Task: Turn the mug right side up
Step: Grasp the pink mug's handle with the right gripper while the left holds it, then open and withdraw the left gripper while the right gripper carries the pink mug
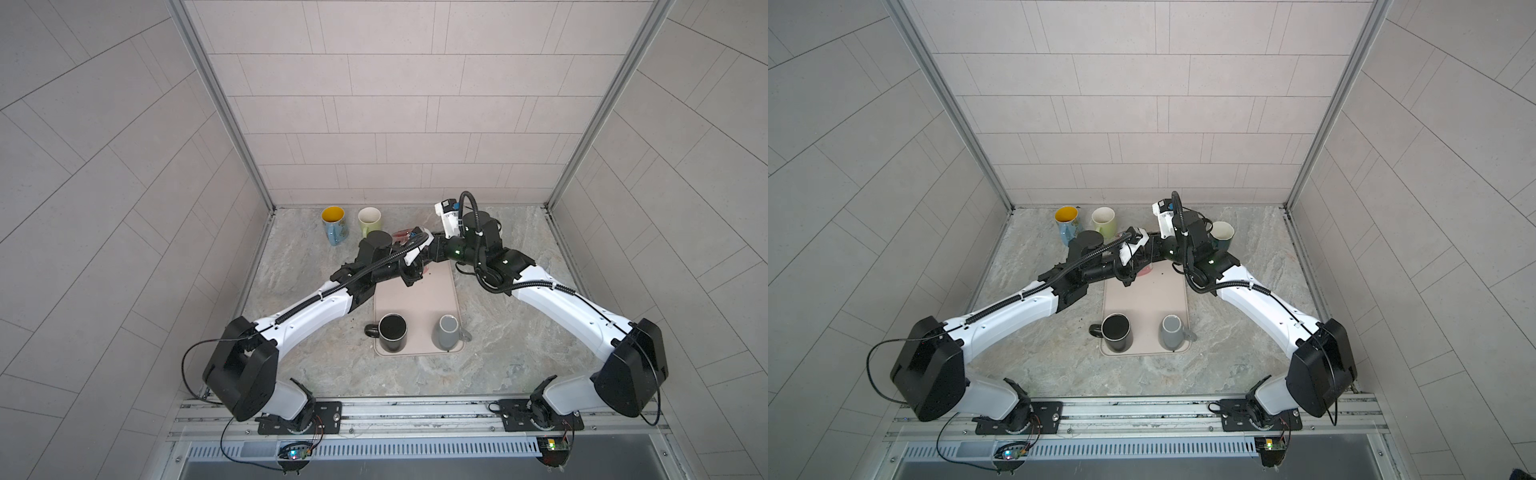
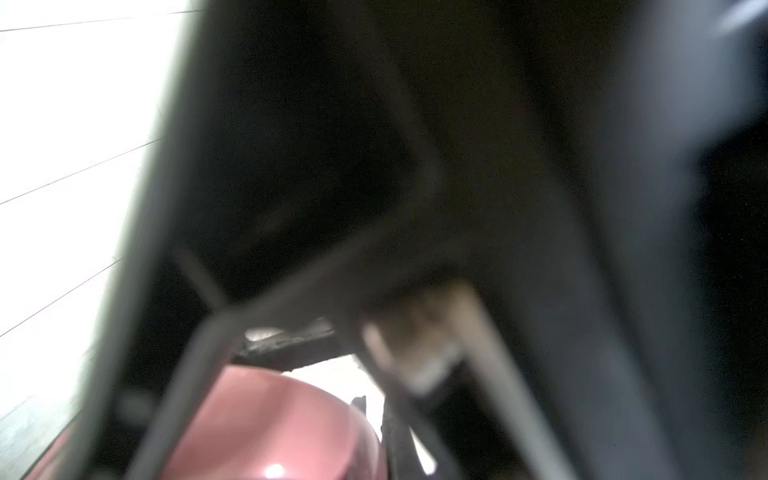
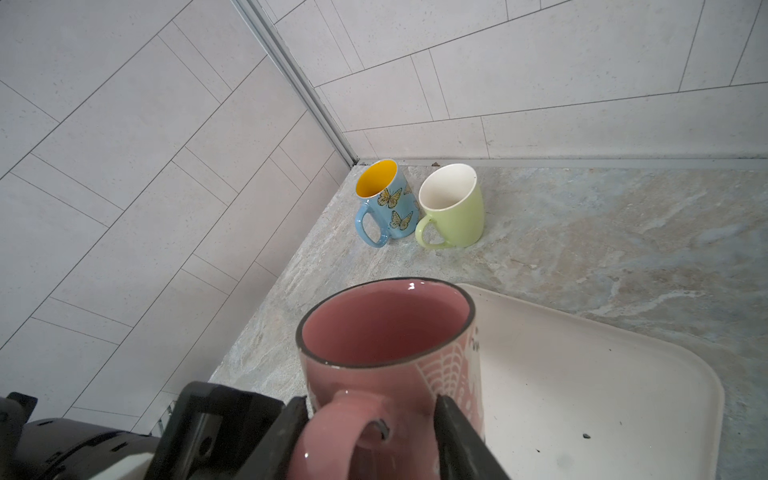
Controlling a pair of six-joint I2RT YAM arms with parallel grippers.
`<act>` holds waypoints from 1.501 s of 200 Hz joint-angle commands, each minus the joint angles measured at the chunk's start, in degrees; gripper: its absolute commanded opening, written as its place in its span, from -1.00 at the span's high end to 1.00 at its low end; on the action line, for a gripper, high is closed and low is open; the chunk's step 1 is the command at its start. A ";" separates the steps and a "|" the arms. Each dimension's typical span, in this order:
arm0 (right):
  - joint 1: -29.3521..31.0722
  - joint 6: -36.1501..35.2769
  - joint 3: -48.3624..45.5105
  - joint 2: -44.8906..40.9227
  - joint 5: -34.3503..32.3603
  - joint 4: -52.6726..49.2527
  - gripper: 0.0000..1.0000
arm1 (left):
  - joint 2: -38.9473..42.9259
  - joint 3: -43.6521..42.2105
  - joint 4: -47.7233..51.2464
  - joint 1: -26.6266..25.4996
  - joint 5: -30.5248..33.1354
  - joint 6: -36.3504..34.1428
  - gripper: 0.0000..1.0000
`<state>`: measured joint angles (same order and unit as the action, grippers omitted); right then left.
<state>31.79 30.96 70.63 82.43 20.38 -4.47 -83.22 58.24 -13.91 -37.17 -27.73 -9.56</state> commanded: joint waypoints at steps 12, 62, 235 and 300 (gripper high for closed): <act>0.19 -0.32 1.48 0.75 -3.27 -4.68 0.02 | 4.48 0.72 -12.73 -0.37 2.75 -2.10 1.00; 0.39 -0.75 1.59 2.11 -3.99 -6.17 0.18 | 5.28 0.43 -15.00 -0.45 3.76 -1.41 1.00; 0.48 -1.80 1.79 5.34 -6.32 -4.39 1.00 | 7.88 1.86 -12.46 -0.40 6.16 1.92 0.81; 0.51 -1.38 1.79 4.59 -6.87 -3.08 1.00 | 8.38 2.46 -7.25 -0.40 9.26 0.33 0.45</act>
<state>32.53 29.36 73.14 86.59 14.74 -5.45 -79.15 57.65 -10.81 -37.41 -19.20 -7.60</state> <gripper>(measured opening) 0.162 0.249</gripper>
